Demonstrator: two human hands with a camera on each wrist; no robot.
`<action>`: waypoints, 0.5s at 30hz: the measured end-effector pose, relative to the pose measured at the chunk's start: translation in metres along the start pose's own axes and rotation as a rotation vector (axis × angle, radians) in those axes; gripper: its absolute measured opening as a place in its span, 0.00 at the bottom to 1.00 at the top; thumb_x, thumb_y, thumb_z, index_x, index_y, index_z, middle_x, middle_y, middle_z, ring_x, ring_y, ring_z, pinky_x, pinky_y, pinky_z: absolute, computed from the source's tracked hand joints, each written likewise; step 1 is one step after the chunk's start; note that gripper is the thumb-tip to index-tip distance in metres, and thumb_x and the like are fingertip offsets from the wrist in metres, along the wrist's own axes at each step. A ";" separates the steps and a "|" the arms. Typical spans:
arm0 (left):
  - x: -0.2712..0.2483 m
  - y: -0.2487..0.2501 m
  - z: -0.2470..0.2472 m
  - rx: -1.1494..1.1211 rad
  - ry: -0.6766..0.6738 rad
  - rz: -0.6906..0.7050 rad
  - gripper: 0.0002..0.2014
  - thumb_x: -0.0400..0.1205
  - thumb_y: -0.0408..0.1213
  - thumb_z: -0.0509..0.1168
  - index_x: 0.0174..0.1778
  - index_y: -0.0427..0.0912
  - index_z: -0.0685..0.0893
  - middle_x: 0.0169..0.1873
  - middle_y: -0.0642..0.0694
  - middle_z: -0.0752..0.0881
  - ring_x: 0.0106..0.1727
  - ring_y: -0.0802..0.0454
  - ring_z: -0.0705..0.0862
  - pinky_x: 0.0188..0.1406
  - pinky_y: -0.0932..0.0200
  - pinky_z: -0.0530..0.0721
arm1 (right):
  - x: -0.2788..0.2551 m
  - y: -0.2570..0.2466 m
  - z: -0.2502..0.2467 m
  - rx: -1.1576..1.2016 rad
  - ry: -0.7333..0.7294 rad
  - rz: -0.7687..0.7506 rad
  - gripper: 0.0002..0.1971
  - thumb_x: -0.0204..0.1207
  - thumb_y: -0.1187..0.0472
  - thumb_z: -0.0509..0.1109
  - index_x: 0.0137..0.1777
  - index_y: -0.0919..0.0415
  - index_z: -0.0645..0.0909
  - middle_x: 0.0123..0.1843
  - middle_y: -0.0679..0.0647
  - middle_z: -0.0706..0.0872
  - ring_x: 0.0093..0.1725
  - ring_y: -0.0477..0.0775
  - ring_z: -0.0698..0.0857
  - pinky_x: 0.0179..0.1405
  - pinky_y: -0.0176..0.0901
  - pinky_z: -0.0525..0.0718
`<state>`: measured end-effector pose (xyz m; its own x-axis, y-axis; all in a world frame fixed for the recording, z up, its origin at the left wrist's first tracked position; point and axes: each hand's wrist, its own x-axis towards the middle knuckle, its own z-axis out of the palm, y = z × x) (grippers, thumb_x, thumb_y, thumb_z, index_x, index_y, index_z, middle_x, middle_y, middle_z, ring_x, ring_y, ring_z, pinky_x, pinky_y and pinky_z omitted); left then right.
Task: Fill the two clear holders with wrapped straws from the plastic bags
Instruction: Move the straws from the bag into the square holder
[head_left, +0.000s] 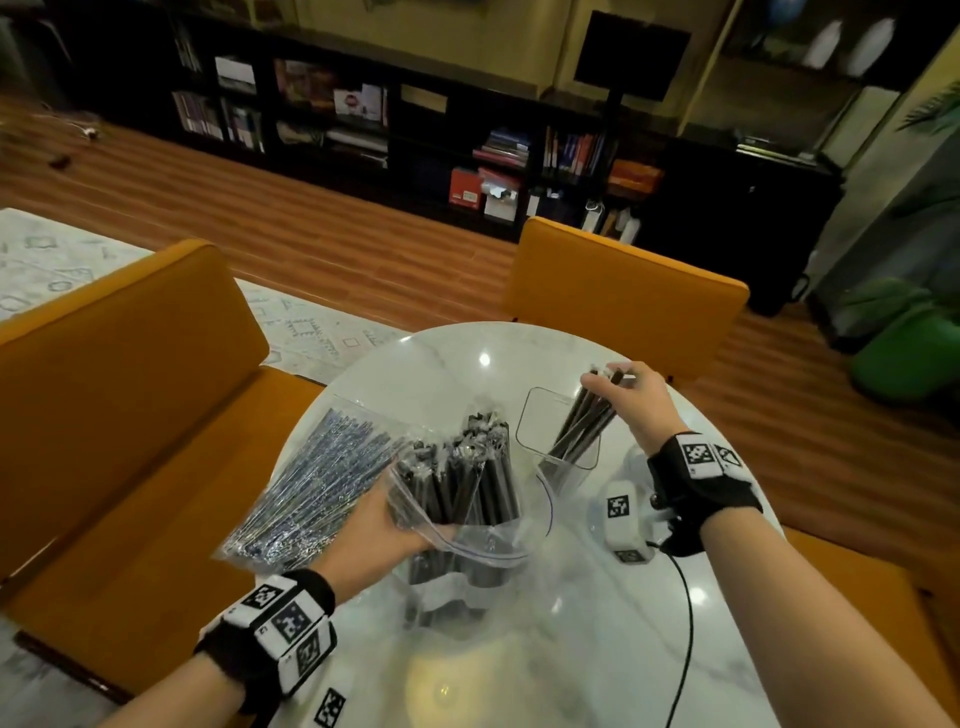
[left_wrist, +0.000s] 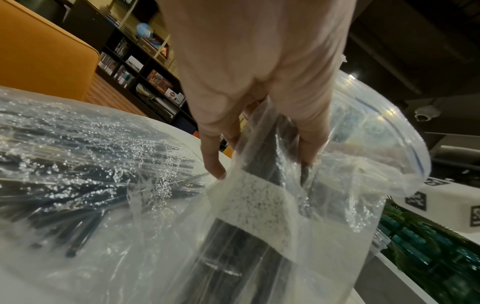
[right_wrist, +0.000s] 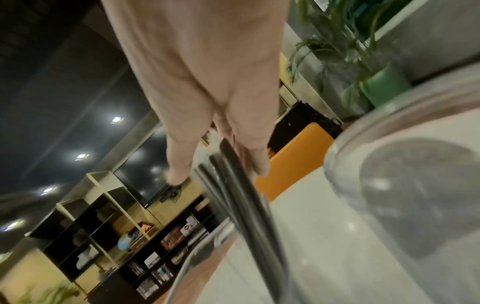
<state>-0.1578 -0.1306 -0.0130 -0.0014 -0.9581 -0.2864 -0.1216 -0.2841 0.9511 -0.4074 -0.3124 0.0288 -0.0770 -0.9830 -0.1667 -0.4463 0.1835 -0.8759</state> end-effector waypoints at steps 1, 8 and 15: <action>0.001 -0.002 -0.002 -0.003 -0.003 -0.011 0.25 0.72 0.31 0.77 0.50 0.57 0.69 0.43 0.67 0.77 0.40 0.79 0.77 0.49 0.75 0.83 | -0.003 -0.005 -0.007 -0.083 -0.063 0.011 0.34 0.73 0.49 0.78 0.74 0.63 0.72 0.70 0.64 0.80 0.66 0.63 0.81 0.56 0.47 0.78; 0.001 -0.009 -0.007 0.020 0.001 -0.064 0.34 0.60 0.42 0.82 0.61 0.49 0.75 0.56 0.50 0.84 0.58 0.52 0.84 0.64 0.47 0.82 | -0.074 -0.056 -0.043 -0.045 0.066 -0.317 0.18 0.80 0.59 0.71 0.69 0.56 0.77 0.59 0.56 0.88 0.58 0.54 0.88 0.64 0.54 0.85; -0.002 -0.010 -0.001 0.050 -0.048 -0.014 0.24 0.67 0.32 0.81 0.57 0.45 0.83 0.52 0.47 0.91 0.56 0.50 0.88 0.59 0.46 0.85 | -0.159 0.015 0.054 0.078 -0.403 -0.076 0.44 0.70 0.52 0.80 0.82 0.50 0.60 0.71 0.44 0.75 0.63 0.44 0.81 0.53 0.32 0.82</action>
<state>-0.1556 -0.1261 -0.0219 -0.0470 -0.9509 -0.3060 -0.1712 -0.2942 0.9403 -0.3540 -0.1535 0.0181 0.3159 -0.9151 -0.2505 -0.3675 0.1255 -0.9215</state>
